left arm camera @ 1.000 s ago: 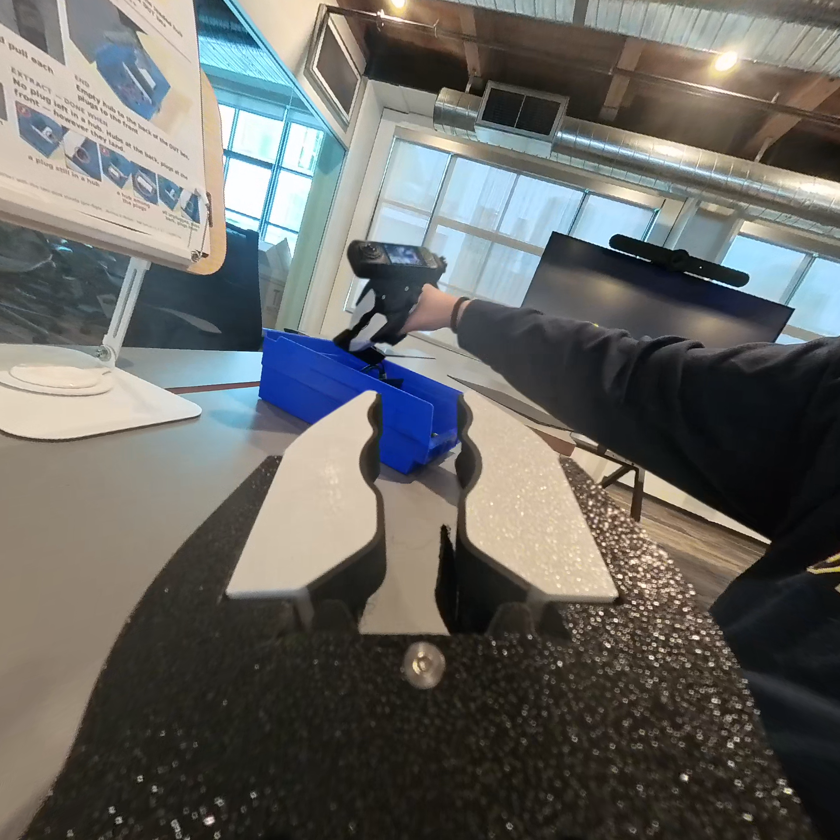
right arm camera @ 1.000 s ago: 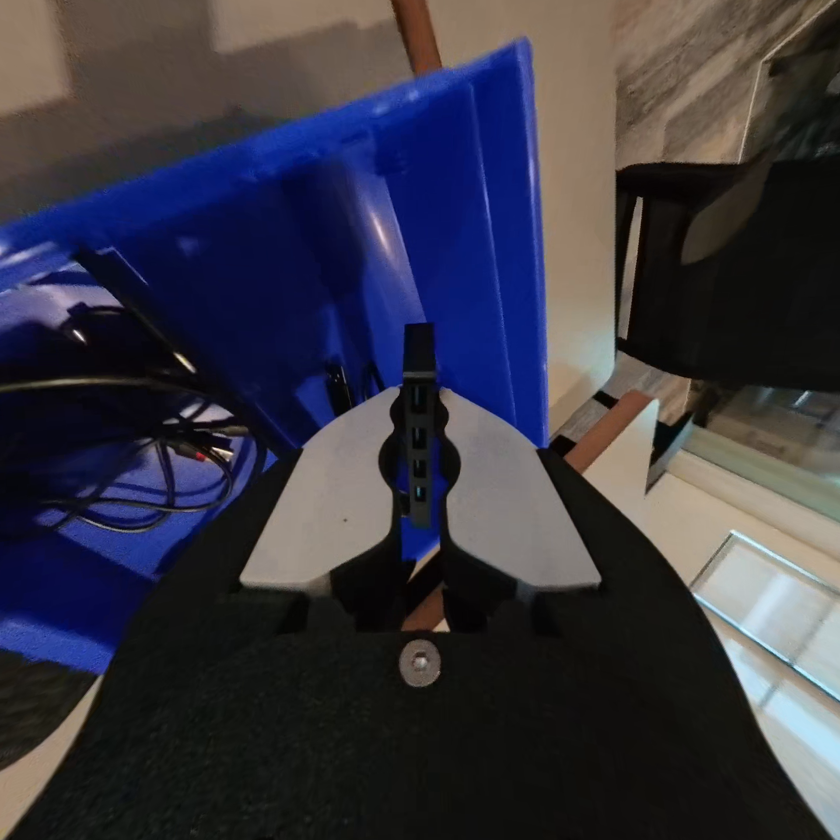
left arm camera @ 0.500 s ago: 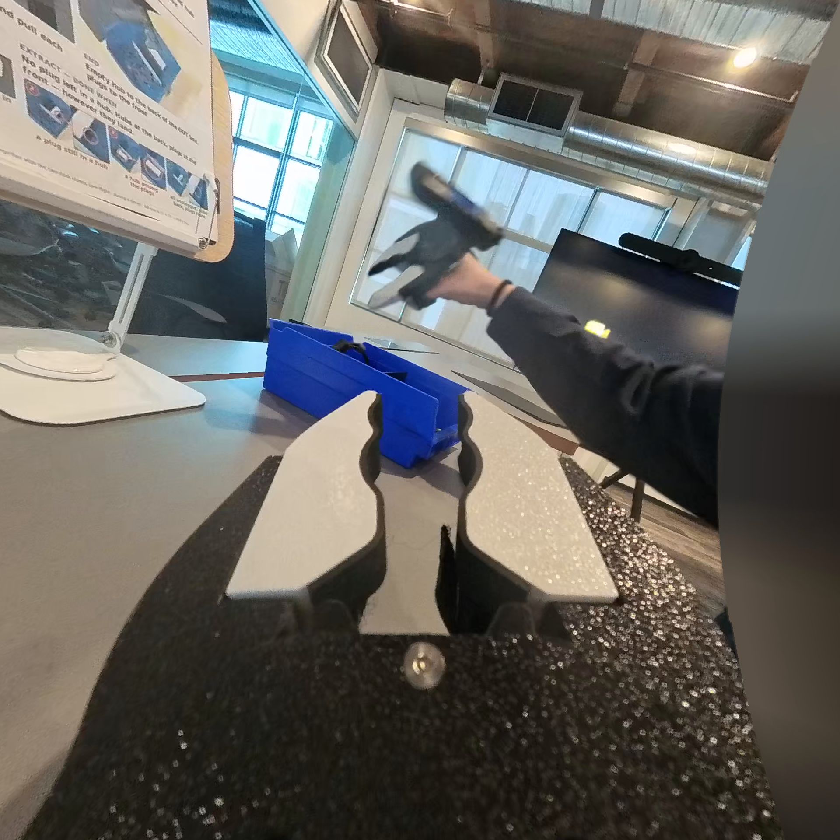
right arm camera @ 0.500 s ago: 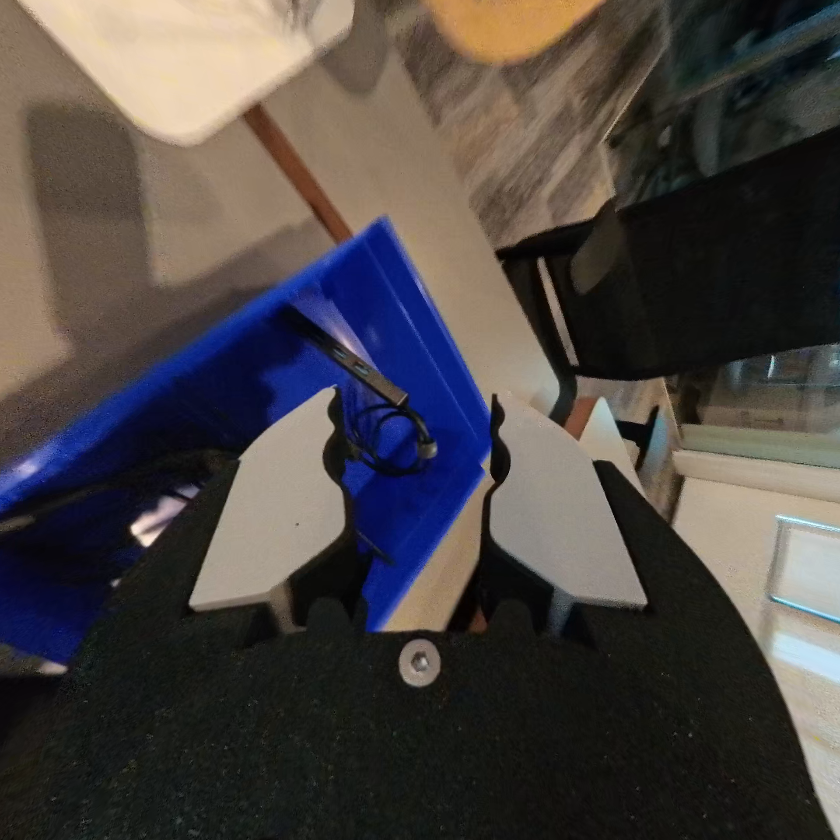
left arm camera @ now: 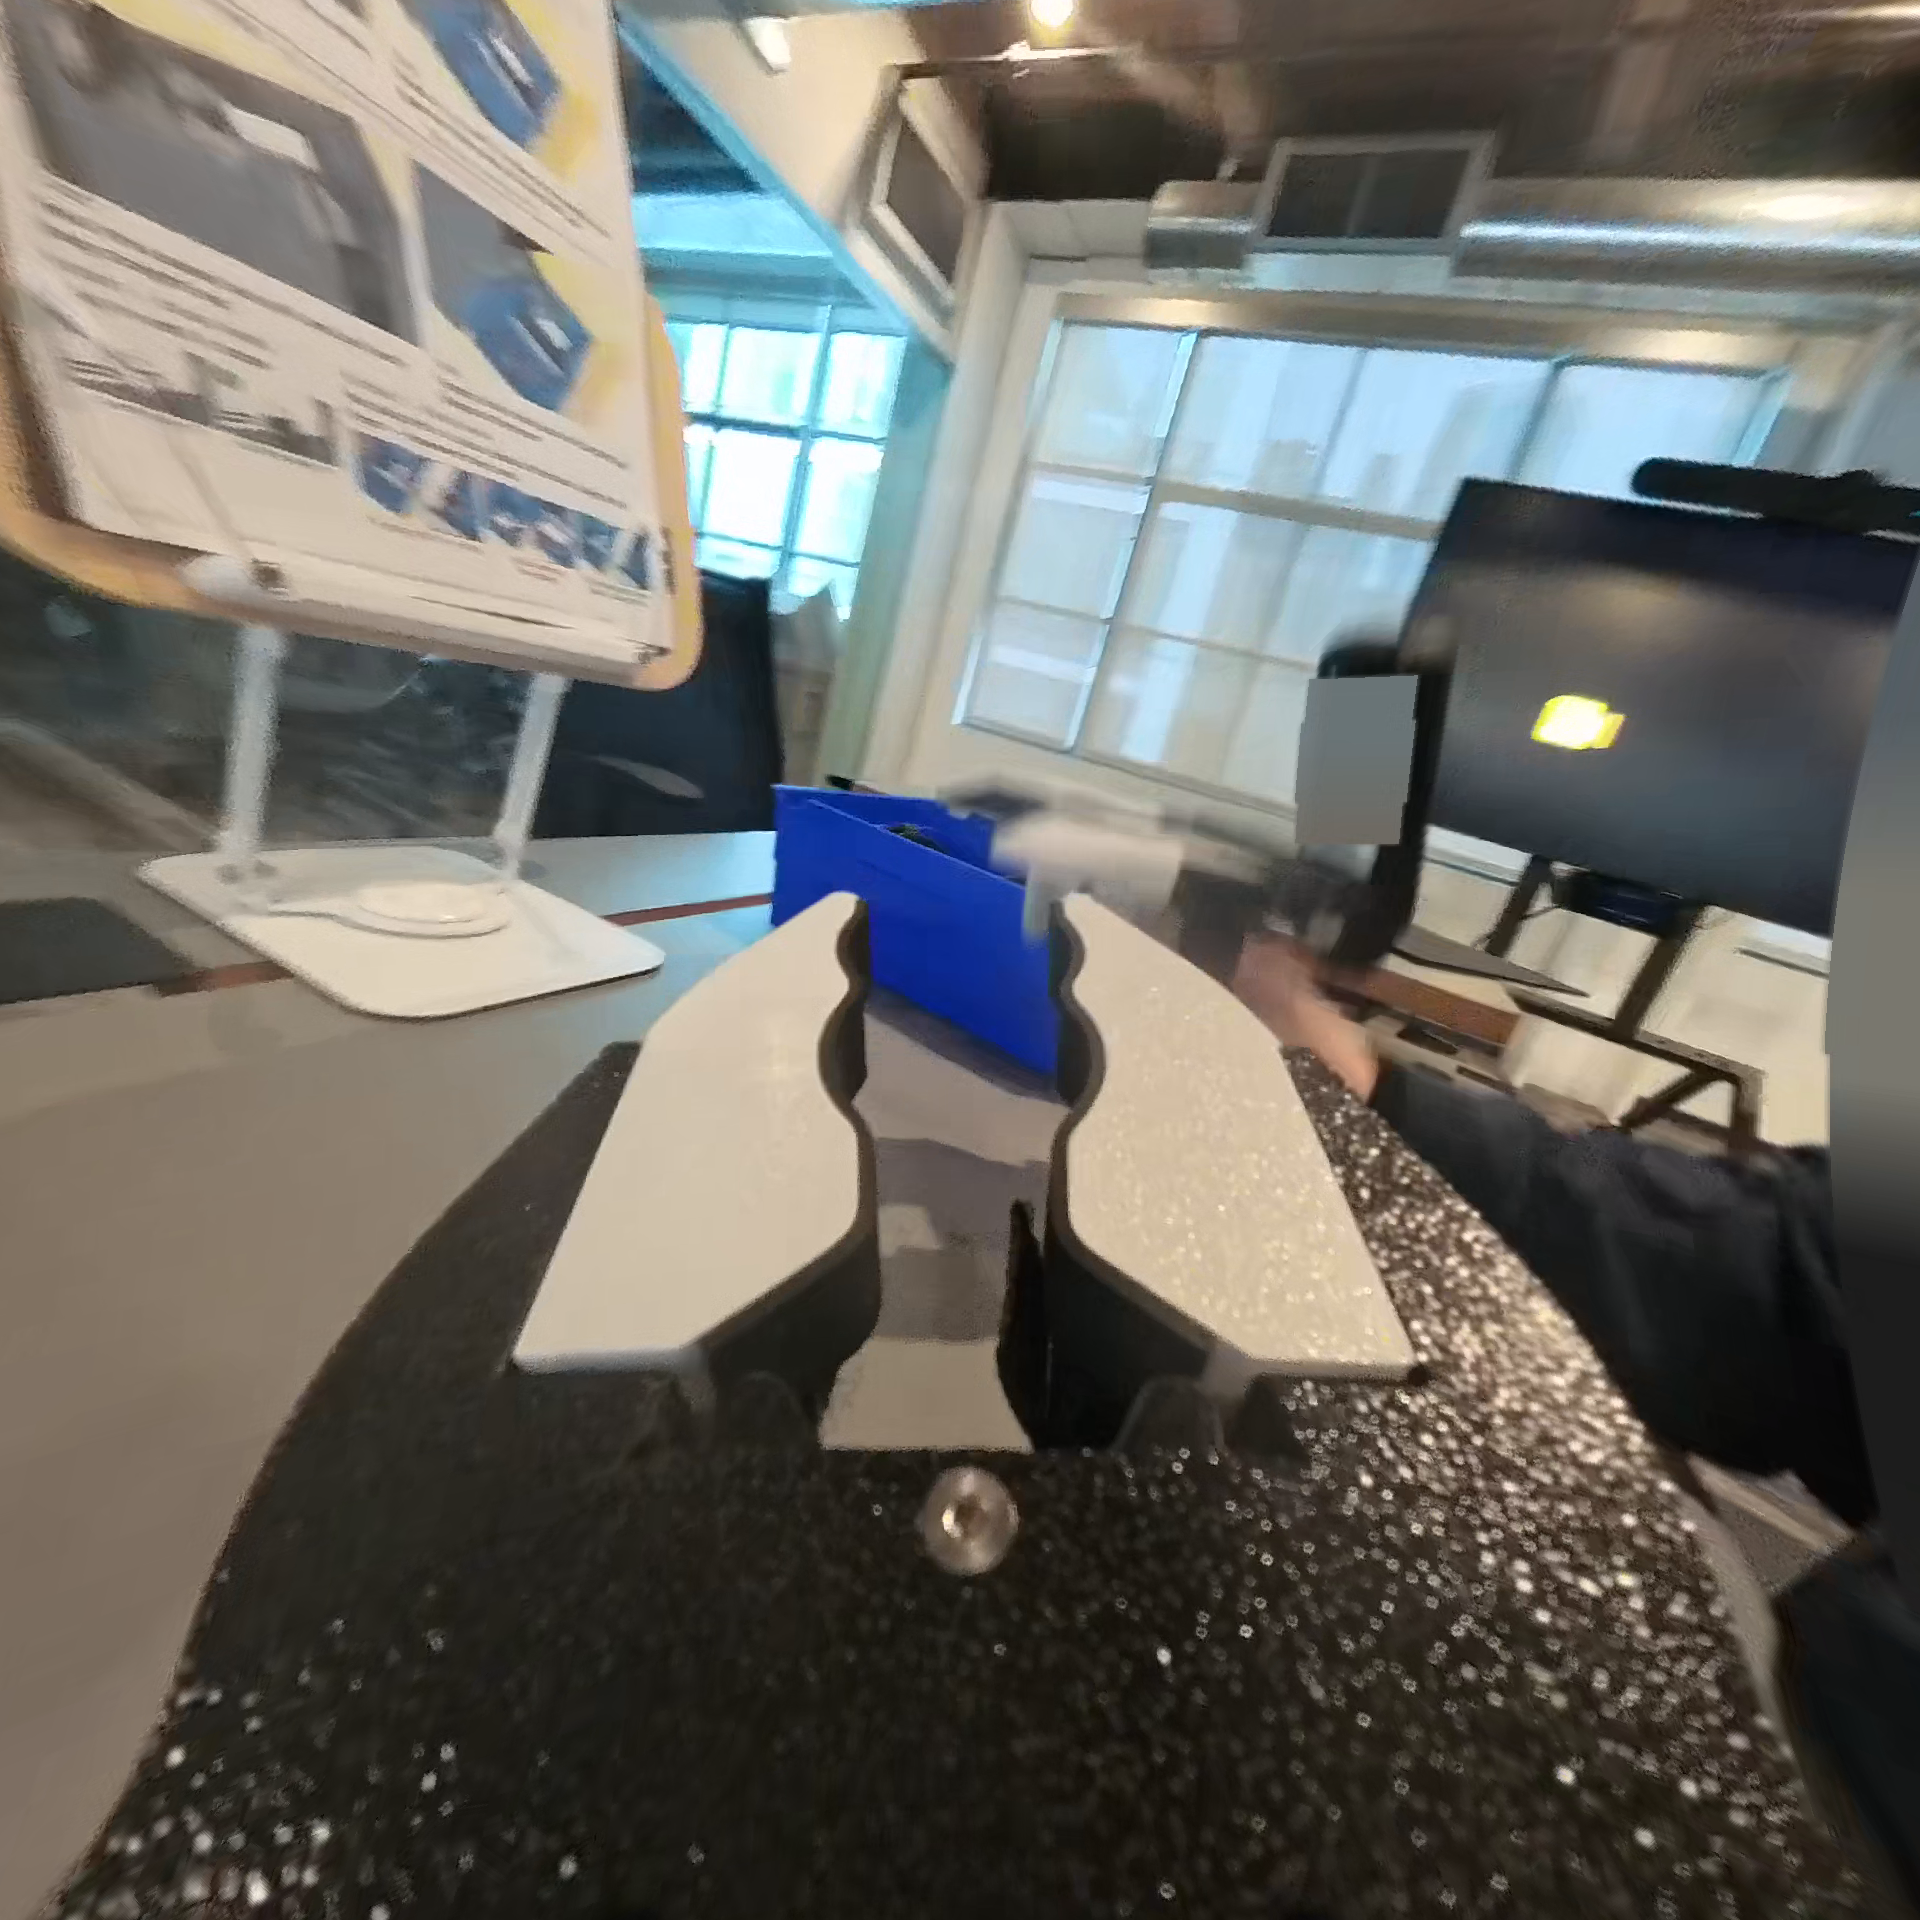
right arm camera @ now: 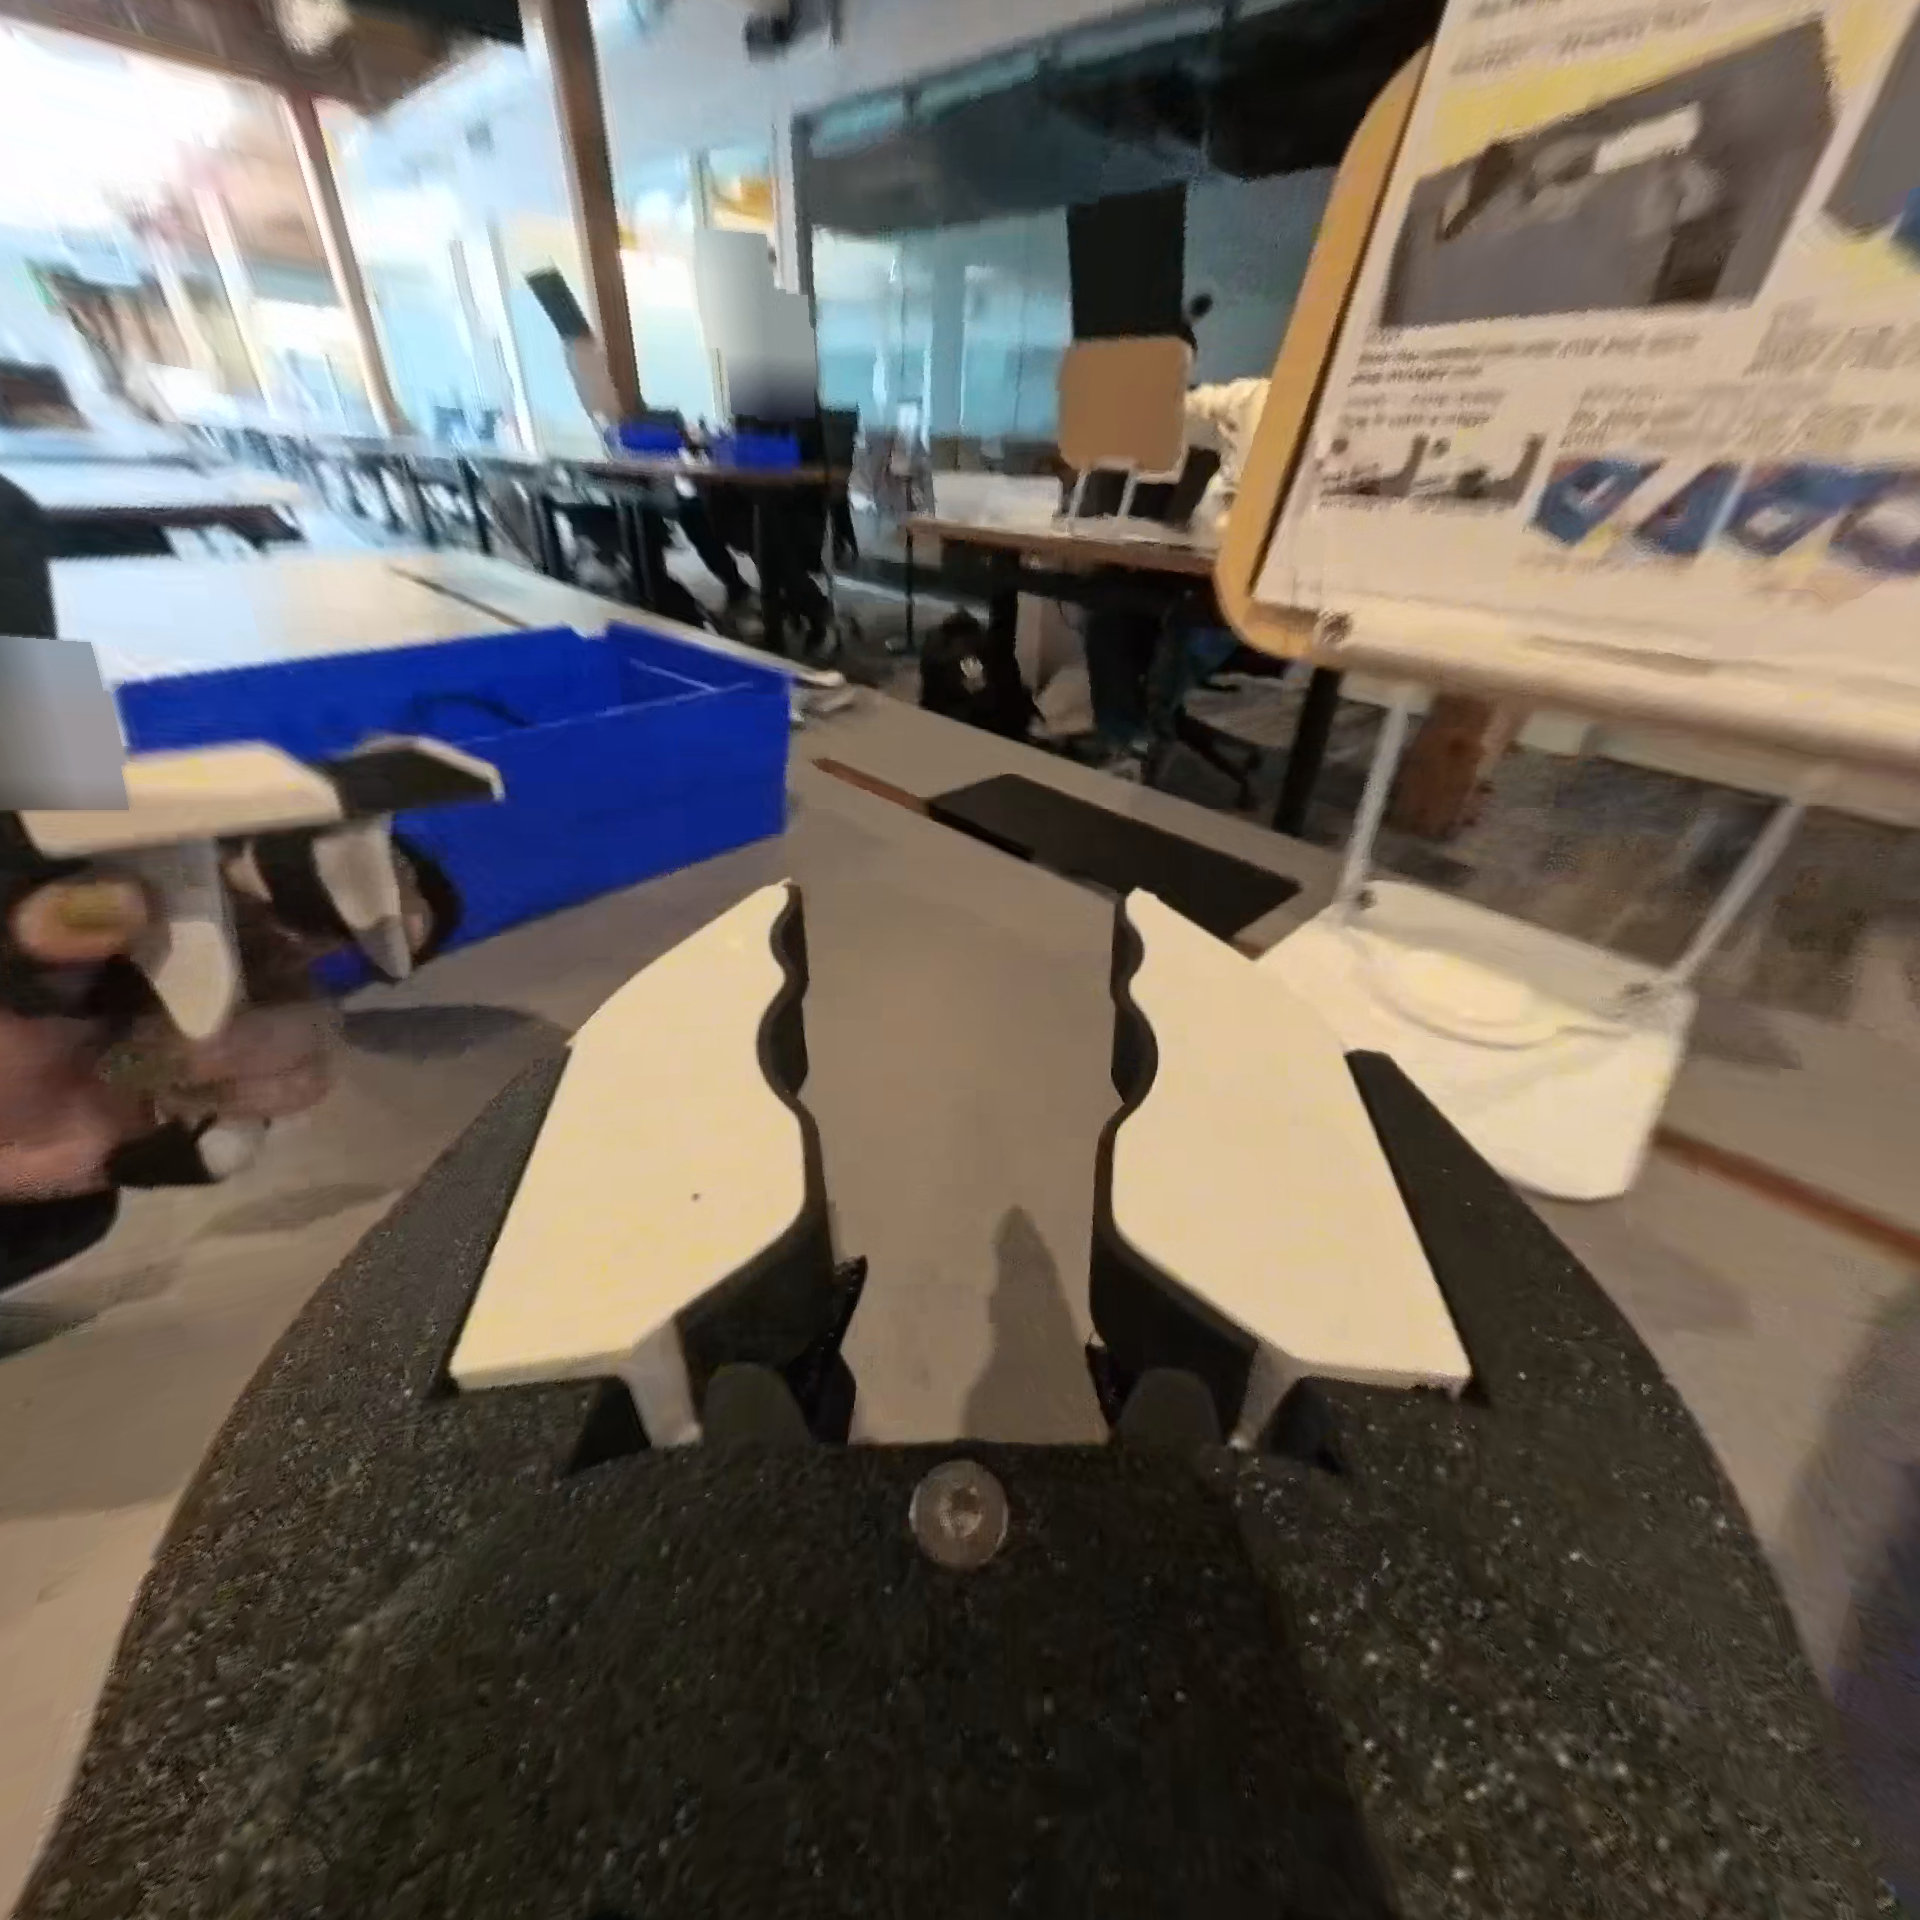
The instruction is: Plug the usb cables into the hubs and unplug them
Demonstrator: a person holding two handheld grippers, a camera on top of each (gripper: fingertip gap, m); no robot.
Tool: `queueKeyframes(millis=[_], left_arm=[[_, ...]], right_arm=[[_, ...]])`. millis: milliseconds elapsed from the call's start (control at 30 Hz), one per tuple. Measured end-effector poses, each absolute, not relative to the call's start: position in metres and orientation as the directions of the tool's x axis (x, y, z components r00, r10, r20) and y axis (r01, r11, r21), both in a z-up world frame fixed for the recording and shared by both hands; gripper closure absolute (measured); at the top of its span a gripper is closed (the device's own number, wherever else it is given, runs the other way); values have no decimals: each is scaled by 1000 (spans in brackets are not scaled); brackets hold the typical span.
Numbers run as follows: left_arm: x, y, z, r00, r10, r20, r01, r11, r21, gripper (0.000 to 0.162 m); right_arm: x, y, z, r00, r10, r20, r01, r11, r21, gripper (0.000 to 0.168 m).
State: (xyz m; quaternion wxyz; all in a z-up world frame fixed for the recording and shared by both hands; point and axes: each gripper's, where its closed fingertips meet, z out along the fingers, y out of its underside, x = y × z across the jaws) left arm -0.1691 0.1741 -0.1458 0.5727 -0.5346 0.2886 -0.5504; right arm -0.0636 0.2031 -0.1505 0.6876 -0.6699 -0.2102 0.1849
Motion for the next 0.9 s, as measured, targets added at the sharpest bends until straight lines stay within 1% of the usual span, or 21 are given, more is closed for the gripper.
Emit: queueKeyframes(millis=[67,133,233,300,333,400,433,500,533,600,667,767,867,900], left_arm=[[-189,165,-132,273,-929,251,321,-158,-934,128],[-220,167,-124,428,-878,214,270,-102,-958,129],[-296,192,-125,748,-652,124,96,-78,-992,122],[-358,212,-134,883,-466,63,-17,-164,-986,118],[-387,222,-141,925,-376,51,-44,-240,-970,115],[-426,237,-162,954,-281,107,-23,-422,-906,110],[-439,243,-176,958,-247,144,-4,-516,-856,108],[-461,254,-203,977,-171,127,-16,-652,-758,102],[-470,260,-213,985,-139,97,-26,-689,-724,99],[-480,268,-229,994,-98,51,-41,-753,-657,99],[-486,273,-243,998,-68,-10,-60,-805,-590,93],[-491,276,-258,994,-50,-94,-91,-855,-511,81],[-498,268,-277,982,-48,-184,-115,-919,-378,74],[-499,268,-282,980,-43,-196,-113,-927,-358,74]], right_arm=[[-69,199,-176,847,531,21,2,36,-999,112],[-73,195,-190,850,525,52,15,75,-997,112],[-82,193,-194,844,526,106,43,131,-990,113],[-87,193,-195,830,543,124,57,138,-989,114],[-88,193,-195,828,546,129,61,141,-988,115],[-88,192,-195,822,556,124,52,143,-988,117],[-88,192,-195,821,559,112,40,138,-990,117],[-86,193,-195,819,567,87,18,127,-992,118],[-86,193,-195,818,569,78,9,123,-992,118],[-85,192,-194,815,575,68,-4,123,-992,118],[-85,191,-194,813,578,68,-7,126,-992,118],[-88,190,-194,806,587,76,0,129,-992,119],[-91,189,-193,796,599,82,1,134,-991,120],[-91,188,-193,794,602,83,0,136,-991,120]])
